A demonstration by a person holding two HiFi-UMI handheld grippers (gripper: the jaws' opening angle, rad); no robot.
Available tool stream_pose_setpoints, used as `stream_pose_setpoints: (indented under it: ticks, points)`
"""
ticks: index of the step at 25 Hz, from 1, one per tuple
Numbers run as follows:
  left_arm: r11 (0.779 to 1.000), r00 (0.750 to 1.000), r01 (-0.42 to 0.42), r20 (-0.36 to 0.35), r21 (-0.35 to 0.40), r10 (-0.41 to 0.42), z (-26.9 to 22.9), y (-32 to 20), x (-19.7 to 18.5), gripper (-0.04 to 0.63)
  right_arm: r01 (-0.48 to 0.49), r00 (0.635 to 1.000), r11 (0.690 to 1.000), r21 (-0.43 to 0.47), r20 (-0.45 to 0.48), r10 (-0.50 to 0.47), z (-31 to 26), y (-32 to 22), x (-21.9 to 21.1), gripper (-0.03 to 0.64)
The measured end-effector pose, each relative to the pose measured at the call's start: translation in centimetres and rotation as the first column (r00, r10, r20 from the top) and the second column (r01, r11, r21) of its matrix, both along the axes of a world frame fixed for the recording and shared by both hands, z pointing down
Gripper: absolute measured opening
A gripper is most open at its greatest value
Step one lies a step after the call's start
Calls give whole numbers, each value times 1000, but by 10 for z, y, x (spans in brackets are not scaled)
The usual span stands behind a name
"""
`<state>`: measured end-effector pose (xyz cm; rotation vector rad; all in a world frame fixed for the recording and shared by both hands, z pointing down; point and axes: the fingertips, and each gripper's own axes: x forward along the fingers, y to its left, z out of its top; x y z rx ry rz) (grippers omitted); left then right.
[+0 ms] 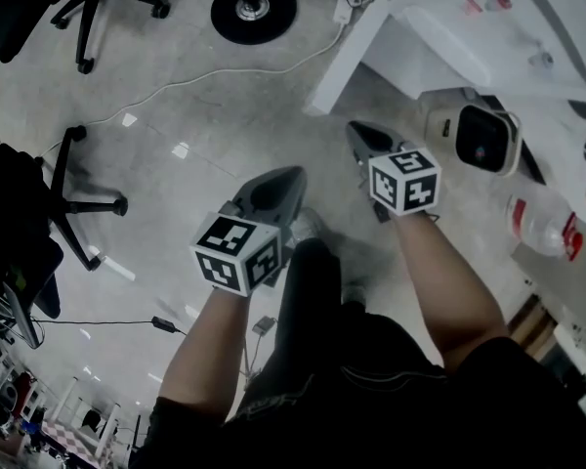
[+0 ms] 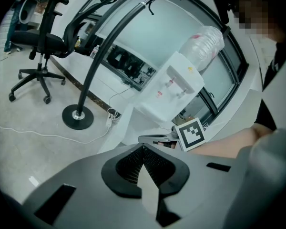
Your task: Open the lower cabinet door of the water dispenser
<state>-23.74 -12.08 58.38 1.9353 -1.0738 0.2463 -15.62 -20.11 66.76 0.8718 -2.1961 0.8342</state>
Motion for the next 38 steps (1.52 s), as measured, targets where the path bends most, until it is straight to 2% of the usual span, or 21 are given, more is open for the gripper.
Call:
stream_pose_setpoints:
  ticks: [4,9,12,15,20,24,28,32,35,38]
  points:
    - [999,1000,-23,-5,46,23,-30,12,23,-2,39,998,997,67,37,-42,-41,22,19,14]
    - [994,999,-35,-25,108,38,-74,38,53,0,58,984,994,96,161,-73,-115,67,46,14]
    - [985,998,-57,-24,161,61,-111,63,78,0,106,970,986,127,203,-131,-171,106,64,14]
    - [974,996,-86,-13,210,91,-153,92,106,0,169,950,964,203,228,-215,-233,144,82,14]
    - [926,983,-172,5,336,181,-245,149,162,-1,230,908,926,299,277,-315,-337,213,124,14]
    - [886,979,-184,-7,425,206,-328,192,197,0,249,871,909,333,334,-361,-414,273,154,14]
    - [846,968,-209,-18,491,249,-400,232,234,0,237,848,874,425,349,-399,-489,315,184,14]
    - [818,962,-206,-41,537,269,-469,269,263,0,198,827,843,500,377,-417,-562,353,214,14]
    - [806,969,-186,-31,561,245,-513,292,268,0,182,813,841,509,404,-420,-607,377,230,14]
    - [788,965,-205,-16,581,262,-548,309,277,-1,177,790,836,519,432,-435,-646,394,242,14]
